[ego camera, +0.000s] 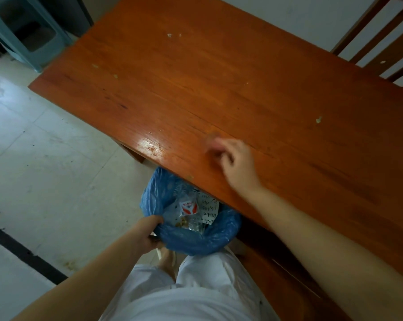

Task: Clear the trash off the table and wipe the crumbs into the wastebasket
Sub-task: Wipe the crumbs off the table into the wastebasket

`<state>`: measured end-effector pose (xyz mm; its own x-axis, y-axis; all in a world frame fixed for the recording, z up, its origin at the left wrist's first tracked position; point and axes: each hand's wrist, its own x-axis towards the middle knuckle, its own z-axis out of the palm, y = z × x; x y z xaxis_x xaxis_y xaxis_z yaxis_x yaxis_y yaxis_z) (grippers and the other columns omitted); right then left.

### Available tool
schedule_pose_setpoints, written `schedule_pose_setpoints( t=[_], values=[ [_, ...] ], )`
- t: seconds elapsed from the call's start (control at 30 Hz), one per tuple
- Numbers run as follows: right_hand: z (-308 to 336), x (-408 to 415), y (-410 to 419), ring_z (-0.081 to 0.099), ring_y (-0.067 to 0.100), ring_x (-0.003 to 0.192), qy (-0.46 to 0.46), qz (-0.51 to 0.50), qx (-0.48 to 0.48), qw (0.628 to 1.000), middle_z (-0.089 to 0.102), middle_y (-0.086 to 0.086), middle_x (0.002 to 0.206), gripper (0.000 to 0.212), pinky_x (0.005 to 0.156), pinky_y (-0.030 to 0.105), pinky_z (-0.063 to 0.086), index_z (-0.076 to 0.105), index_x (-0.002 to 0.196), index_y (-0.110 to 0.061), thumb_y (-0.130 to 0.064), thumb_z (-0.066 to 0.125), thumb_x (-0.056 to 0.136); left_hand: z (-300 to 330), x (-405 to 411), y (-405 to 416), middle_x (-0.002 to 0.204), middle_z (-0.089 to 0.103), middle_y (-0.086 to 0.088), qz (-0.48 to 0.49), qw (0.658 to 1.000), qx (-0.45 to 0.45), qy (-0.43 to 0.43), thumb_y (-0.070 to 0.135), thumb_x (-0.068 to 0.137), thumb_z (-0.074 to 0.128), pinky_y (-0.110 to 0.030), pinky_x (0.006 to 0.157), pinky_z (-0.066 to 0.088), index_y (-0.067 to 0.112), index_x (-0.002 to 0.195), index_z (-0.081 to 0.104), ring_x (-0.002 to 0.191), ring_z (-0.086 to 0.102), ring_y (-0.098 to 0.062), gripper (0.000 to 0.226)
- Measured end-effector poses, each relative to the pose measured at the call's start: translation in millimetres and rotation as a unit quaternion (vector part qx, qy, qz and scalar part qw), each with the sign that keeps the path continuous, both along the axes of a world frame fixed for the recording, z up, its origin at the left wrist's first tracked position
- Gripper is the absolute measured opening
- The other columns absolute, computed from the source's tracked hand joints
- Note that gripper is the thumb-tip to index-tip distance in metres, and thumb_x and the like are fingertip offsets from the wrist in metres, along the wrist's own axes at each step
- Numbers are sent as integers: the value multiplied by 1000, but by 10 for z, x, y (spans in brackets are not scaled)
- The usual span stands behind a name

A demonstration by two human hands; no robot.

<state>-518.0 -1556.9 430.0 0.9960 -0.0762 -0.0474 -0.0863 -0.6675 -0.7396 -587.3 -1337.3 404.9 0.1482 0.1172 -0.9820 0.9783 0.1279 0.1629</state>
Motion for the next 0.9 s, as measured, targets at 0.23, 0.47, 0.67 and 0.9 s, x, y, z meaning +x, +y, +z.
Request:
schedule_pose_setpoints(
  t=[0.23,0.47,0.67,0.9],
  values=[
    [-191,133,-901,36,28,127,104,-182,-128,969,44,12,135,40,104,36,31,50,131,-22,-11,44,93,-34,-1,-6,91,50,-14,0,1000,-1,3,-2,86,48,-34,44,55,5,119,39,75,54,-27,34],
    [-182,-441,184,38,20,122,60,107,-94,988,50,2,130,43,108,39,31,51,129,-24,-7,48,90,-11,14,11,91,50,-14,14,1000,-4,-4,-2,87,47,-40,59,55,5,119,38,76,53,-28,34],
    [-34,-201,253,40,11,120,70,128,60,988,52,-3,128,42,106,31,32,55,124,-24,-3,46,89,26,39,111,92,51,-14,36,999,7,-15,-4,86,47,-43,63,54,5,117,39,77,54,-29,33],
    [-213,187,-631,38,28,125,70,-112,-144,981,47,12,134,41,105,39,33,49,131,-19,-9,45,92,50,69,199,96,52,-15,71,997,26,-22,-5,85,47,-41,78,49,7,120,40,81,55,-29,38]
  ],
)
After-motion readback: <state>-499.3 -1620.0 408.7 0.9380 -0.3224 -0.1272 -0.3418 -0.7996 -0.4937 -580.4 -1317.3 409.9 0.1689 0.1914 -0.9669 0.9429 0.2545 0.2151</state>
